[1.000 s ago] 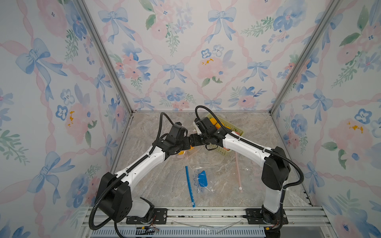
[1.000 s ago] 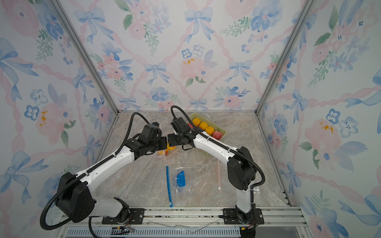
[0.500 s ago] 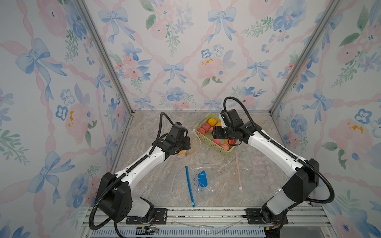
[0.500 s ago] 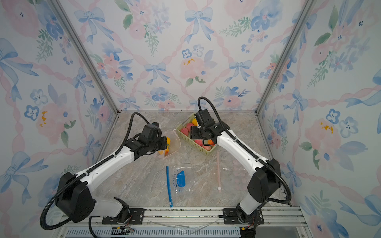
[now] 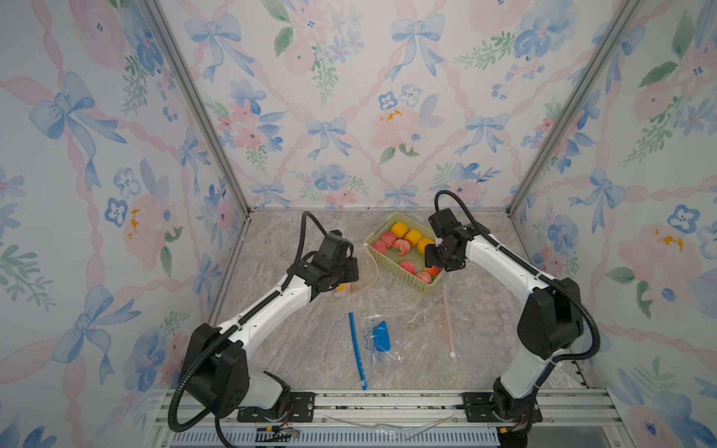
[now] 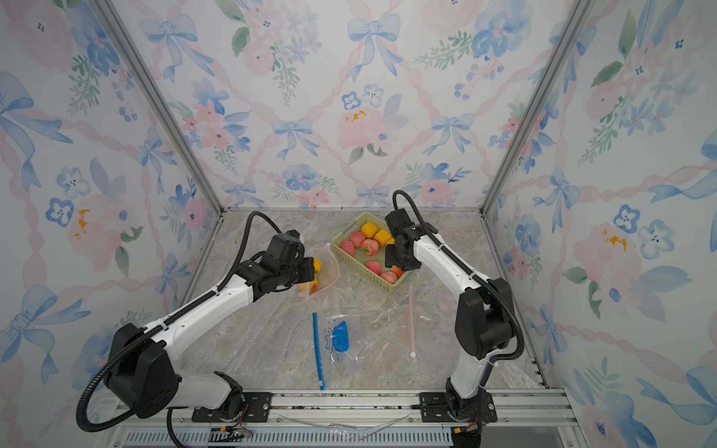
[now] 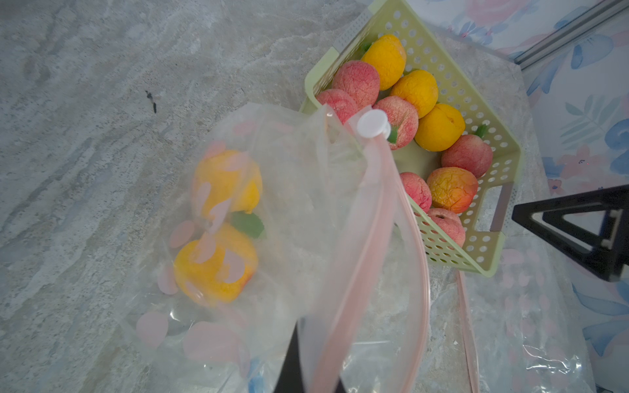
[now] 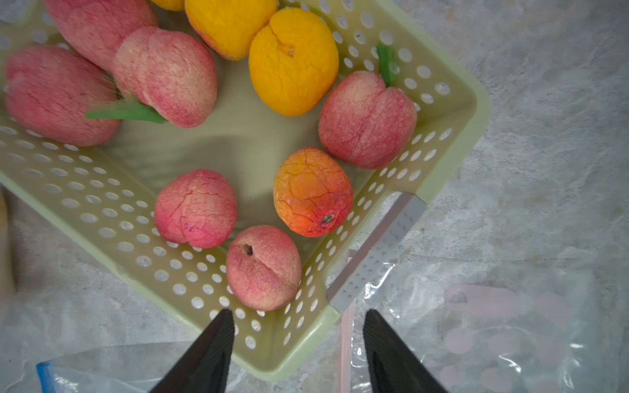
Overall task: Place the peach in a zip-top bag and seal the zipper
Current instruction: Place the peach in the zipper food storage bag, then pick up the peach from the basket.
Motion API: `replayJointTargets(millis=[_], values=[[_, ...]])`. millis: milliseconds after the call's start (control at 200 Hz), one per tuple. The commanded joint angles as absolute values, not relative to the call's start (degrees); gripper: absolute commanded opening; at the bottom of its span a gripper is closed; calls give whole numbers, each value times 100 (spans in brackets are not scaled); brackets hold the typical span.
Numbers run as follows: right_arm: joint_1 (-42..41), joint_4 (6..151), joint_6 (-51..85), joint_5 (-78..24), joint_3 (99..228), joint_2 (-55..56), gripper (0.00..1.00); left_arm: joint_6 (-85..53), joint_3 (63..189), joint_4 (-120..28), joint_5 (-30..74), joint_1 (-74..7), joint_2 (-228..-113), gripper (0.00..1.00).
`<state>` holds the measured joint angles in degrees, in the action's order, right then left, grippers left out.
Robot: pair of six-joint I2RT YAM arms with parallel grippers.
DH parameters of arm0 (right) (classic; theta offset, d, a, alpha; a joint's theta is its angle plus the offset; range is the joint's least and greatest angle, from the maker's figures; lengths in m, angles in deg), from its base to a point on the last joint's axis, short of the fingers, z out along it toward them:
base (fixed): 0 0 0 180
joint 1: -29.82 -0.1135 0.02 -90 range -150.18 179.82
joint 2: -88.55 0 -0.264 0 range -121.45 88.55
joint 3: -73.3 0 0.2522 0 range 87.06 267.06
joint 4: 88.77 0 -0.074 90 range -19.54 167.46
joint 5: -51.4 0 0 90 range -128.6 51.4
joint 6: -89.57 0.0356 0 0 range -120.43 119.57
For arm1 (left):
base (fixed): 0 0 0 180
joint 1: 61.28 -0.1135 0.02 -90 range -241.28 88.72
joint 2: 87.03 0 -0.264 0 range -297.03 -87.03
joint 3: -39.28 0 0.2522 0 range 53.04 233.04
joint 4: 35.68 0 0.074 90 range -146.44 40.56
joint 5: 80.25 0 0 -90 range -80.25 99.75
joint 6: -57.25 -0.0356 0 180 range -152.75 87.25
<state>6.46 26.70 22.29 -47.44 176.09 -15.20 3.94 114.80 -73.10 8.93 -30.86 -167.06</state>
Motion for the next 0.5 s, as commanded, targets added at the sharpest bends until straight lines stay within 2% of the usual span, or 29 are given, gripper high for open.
replayJointTargets(millis=[0, 495], values=[[693, 2351, 1922, -5031, 18059, -1858, 62, 403, 11410, -7257, 834, -3096, -16762, 0], [769, 2067, 1557, -5347, 19075, -3191, 63, 456, 11404, -7255, 793, -3104, -16809, 0]])
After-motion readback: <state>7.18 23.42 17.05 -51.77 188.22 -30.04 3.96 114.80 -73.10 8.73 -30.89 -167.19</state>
